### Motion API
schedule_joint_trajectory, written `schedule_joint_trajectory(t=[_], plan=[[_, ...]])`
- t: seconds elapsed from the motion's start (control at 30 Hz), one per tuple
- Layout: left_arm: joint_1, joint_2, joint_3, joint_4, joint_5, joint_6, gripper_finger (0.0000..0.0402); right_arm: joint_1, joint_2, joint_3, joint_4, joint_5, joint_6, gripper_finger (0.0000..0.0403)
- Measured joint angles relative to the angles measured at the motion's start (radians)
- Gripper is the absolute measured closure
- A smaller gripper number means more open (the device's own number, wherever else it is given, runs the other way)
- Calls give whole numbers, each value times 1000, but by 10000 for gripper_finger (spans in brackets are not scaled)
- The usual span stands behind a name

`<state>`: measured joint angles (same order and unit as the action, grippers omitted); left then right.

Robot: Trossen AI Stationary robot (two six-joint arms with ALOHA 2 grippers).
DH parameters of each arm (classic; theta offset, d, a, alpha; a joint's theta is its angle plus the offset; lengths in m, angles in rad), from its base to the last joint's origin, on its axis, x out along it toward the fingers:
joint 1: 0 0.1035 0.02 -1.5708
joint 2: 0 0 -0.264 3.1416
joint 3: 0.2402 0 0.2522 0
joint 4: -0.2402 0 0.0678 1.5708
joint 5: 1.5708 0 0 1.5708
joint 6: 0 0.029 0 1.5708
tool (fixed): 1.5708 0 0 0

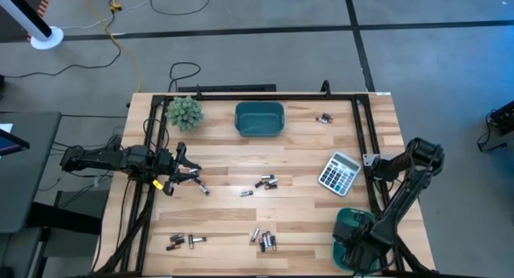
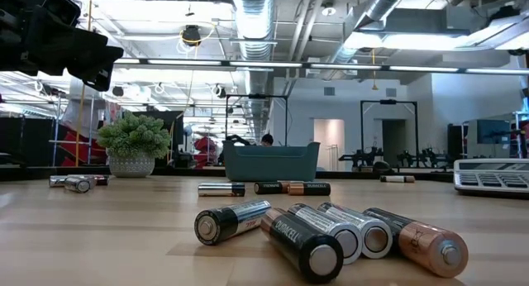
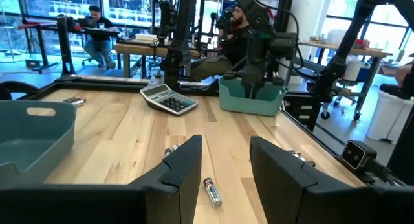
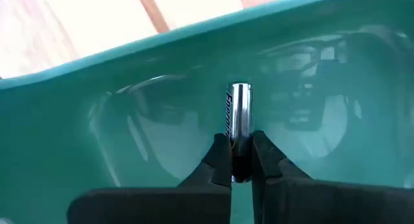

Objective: Sort batteries
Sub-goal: Put the silver battery into the green bin

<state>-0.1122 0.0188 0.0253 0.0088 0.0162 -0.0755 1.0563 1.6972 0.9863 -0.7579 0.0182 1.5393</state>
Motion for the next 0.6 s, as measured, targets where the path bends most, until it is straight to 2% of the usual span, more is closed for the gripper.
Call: schedule_joint_trajectory(t=[0.3,0.43,0.6], plan=[[0,0,0,0,0,0,274,-5,45,4,8,-17,-31,375],[0,0,0,0,0,0,274,-4,31,1,8,-17,-26,344],[0,0,0,0,0,0,274,-4,11,-2,6,-20,-11,284]])
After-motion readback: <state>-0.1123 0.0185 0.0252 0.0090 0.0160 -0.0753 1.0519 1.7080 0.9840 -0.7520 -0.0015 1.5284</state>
